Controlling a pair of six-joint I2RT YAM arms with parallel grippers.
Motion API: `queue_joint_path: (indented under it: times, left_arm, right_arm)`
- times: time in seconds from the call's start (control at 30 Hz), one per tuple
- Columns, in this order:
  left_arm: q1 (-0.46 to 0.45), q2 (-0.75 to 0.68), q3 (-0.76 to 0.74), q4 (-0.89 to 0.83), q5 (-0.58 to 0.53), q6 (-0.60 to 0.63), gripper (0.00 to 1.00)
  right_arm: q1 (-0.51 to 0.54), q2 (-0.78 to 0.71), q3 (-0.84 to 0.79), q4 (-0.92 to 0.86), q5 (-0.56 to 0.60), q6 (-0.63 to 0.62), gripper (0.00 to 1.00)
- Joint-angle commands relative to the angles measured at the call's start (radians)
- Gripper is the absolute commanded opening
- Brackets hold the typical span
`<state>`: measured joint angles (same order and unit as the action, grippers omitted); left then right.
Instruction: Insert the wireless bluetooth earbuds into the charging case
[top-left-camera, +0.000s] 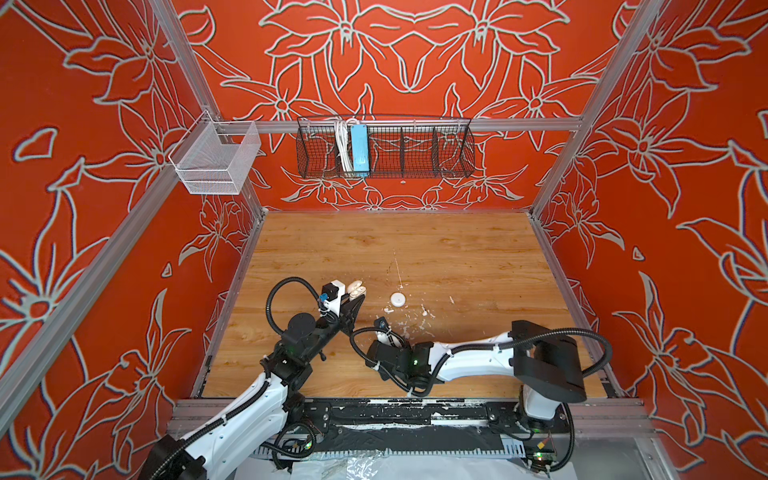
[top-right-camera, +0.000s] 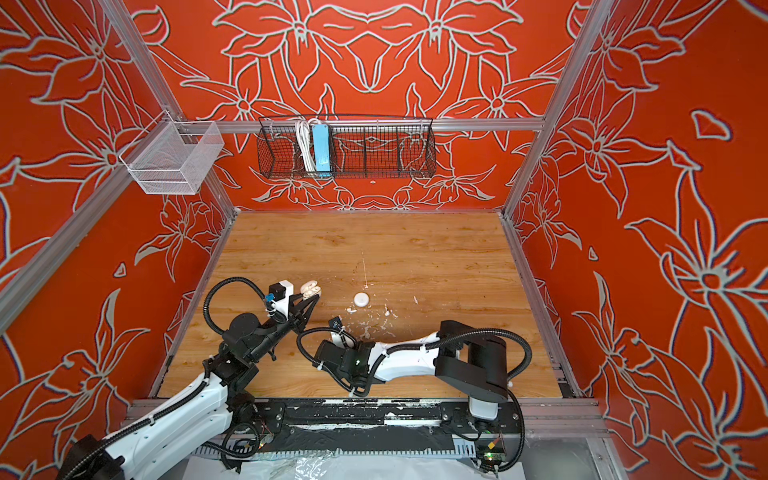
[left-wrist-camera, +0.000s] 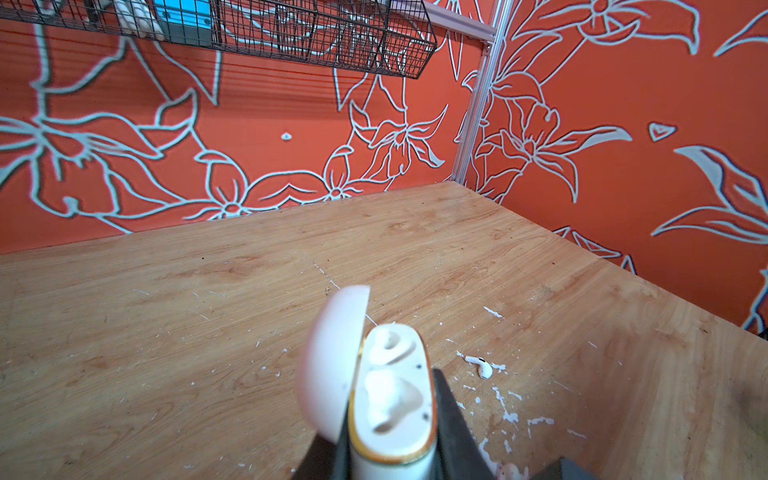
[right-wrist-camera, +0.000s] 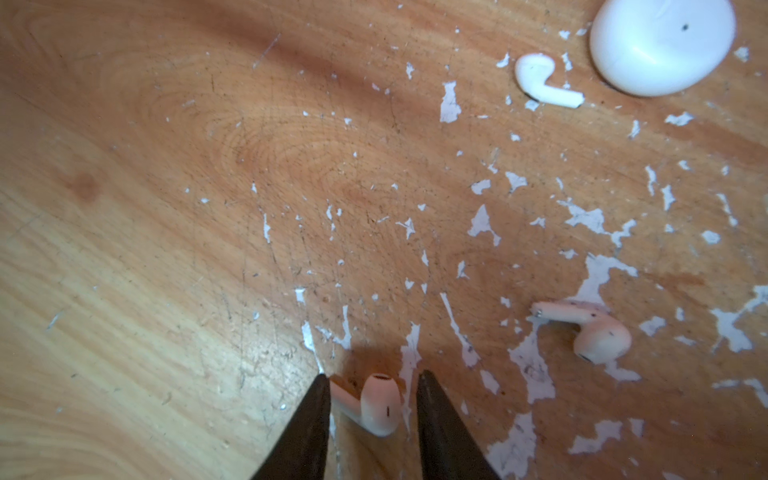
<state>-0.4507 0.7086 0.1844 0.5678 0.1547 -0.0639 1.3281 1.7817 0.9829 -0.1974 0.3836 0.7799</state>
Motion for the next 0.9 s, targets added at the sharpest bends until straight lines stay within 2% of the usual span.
queue_joint_path:
  times: [0.0, 0.27, 0.47, 0.73, 0.87]
  left_arm:
    - [0.004, -0.014, 0.023, 0.014, 0.011, 0.012, 0.0]
    - [0.004, -0.006, 0.024, 0.019, 0.012, 0.009, 0.0]
    - [0.004, -0.014, 0.021, 0.015, 0.008, 0.01, 0.0]
    - [0.004, -0.015, 0.022, 0.016, 0.01, 0.009, 0.0]
    - [0.004, -0.017, 0.021, 0.015, 0.011, 0.009, 0.0]
  right_arm:
    - [-0.002, 0.013, 0.016, -0.06, 0.038, 0.034, 0.37]
    - [-0.002, -0.006, -0.029, -0.057, 0.037, 0.052, 0.37]
    - [0.001, 0.007, -0.025, -0.046, 0.02, 0.054, 0.3]
    - [0.002, 0.014, -0.033, -0.029, 0.026, 0.064, 0.29]
    - [0.002, 0.006, -0.017, -0.082, 0.056, 0.053, 0.29]
